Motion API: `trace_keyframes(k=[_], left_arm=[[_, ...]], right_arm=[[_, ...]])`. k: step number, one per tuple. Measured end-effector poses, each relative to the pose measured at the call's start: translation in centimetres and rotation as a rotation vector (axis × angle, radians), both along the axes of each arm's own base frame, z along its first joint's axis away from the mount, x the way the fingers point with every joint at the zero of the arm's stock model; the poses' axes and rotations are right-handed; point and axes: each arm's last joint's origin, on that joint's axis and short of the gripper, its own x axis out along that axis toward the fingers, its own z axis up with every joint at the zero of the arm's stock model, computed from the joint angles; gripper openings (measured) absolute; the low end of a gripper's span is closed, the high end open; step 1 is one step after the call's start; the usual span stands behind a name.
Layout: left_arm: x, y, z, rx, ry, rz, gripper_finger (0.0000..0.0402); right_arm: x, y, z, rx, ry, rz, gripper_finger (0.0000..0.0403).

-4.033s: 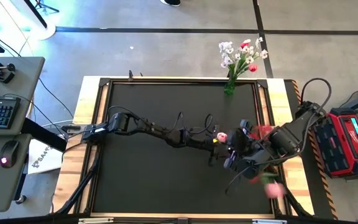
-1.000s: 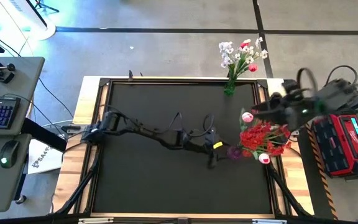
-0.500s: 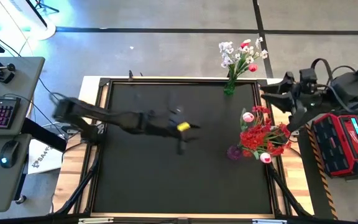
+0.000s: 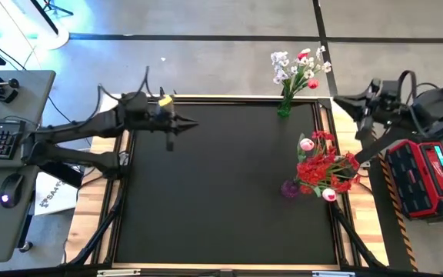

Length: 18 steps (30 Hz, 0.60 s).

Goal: Sort flowers into vase by color
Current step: Return to Home Position

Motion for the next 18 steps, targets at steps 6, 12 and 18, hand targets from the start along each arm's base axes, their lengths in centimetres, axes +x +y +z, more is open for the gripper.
trace_keyframes(k=[6,12,18], left_arm=[[-2.5,2.1,-3.7,-0.094,-0.020,0.025,0.0001],[-3.9,2.8,-5.6,-0.149,-0.133,0.038,0.0000],[-4.8,3.2,-6.7,-0.050,-0.102,0.068,0.0000]], right_arm=[[0.2,0.2,-3.8,0.011,0.053,0.048,0.0000],[-0.7,-0.3,-8.1,0.044,-0.044,0.069,0.0000],[-3.5,-1.9,-11.2,0.057,-0.225,0.115,0.0000]])
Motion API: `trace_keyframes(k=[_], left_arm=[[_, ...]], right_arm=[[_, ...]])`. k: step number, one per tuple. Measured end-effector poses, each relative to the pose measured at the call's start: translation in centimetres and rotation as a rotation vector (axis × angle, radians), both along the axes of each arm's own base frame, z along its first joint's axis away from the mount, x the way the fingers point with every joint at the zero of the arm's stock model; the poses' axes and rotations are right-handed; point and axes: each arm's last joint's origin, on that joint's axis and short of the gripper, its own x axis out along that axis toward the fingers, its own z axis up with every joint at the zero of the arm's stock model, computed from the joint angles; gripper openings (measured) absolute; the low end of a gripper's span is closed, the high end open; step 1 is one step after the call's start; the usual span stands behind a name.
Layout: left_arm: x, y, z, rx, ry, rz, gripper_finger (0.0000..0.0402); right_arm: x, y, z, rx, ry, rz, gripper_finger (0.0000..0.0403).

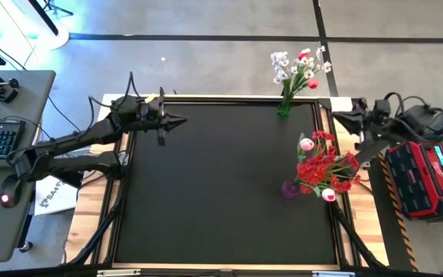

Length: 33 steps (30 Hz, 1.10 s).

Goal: Sort flowers into vase by color
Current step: Return to Home Position

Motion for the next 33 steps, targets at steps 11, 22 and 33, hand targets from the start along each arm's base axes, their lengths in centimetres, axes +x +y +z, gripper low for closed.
trace_keyframes(k=[11,22,33], left_arm=[[-1.8,-0.1,-3.2,-0.067,-0.007,0.062,0.0000],[-3.3,-1.0,-5.5,-0.044,-0.038,0.117,0.0000],[-3.5,-1.1,-7.0,-0.057,-0.016,0.112,0.0000]], right_arm=[[-1.8,-1.1,-4.5,-0.026,-0.042,0.009,0.0000],[0.9,0.4,-7.8,0.014,0.007,-0.108,0.0000],[1.6,0.8,-7.2,0.010,-0.123,-0.098,0.0000]])
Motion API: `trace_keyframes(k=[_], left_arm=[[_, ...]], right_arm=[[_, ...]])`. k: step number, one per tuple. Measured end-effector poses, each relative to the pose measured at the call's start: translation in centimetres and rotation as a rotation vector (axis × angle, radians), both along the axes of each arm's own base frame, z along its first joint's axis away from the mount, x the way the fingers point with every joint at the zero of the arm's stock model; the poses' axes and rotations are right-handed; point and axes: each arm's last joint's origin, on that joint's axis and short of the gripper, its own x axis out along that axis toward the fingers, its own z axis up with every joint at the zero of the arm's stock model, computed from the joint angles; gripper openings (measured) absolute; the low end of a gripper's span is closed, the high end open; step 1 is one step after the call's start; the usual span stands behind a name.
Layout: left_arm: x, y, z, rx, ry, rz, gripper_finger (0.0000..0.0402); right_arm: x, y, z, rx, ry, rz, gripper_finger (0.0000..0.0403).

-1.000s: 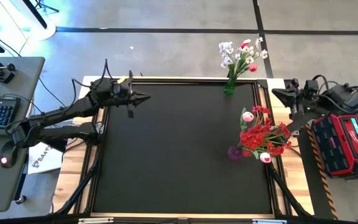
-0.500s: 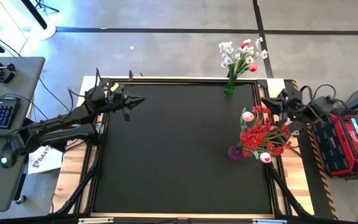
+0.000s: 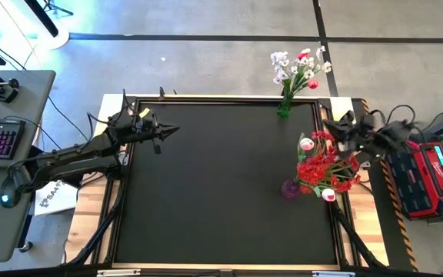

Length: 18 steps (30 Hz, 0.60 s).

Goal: Sort flowers into vase by color
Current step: Return to Home Position

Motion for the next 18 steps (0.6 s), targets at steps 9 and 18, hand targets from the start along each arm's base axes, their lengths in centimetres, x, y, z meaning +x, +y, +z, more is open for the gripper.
trace_keyframes(k=[9,18], left_arm=[[0.0,0.0,0.3,0.017,-0.024,-0.019,0.0000],[0.1,-0.1,0.9,0.052,-0.074,-0.035,0.0000]], right_arm=[[0.0,0.4,2.5,-0.159,-0.168,0.066,0.0000],[1.3,1.3,5.7,-0.253,-0.230,0.042,0.0000]])
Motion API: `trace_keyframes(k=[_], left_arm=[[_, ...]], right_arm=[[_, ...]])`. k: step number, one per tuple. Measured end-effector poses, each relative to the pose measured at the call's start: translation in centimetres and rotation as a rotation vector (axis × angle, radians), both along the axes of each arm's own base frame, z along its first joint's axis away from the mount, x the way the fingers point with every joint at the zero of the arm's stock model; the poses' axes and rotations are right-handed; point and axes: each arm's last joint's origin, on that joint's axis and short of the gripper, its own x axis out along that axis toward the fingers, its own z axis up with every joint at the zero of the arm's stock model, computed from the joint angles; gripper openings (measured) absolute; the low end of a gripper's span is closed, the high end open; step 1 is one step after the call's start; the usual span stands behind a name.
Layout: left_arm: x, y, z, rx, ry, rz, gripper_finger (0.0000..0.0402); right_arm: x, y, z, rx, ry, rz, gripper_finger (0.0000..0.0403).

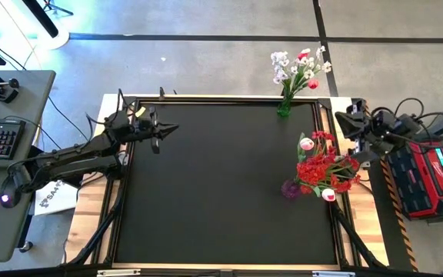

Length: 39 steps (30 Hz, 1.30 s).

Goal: Sort flowers into vase by color
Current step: Return to Home Position

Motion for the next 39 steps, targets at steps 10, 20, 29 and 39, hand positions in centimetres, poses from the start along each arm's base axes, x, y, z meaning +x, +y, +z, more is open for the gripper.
trace_keyframes(k=[10,20,29,39], left_arm=[[0.0,-0.1,0.0,0.022,0.007,-0.032,0.0000],[0.0,-0.1,0.0,0.032,0.011,-0.030,0.0000],[0.0,-0.1,0.0,0.046,0.014,-0.029,0.0000],[0.0,-0.1,0.0,0.030,0.009,-0.029,0.0000]], right_arm=[[-2.5,-2.4,1.7,0.245,0.223,-0.301,0.0000],[-3.1,-3.1,1.8,0.366,0.367,-0.650,0.0000],[-3.9,-3.4,0.9,0.331,0.307,-0.295,0.0000],[-1.7,-1.2,1.8,0.198,0.310,0.079,0.0000]])
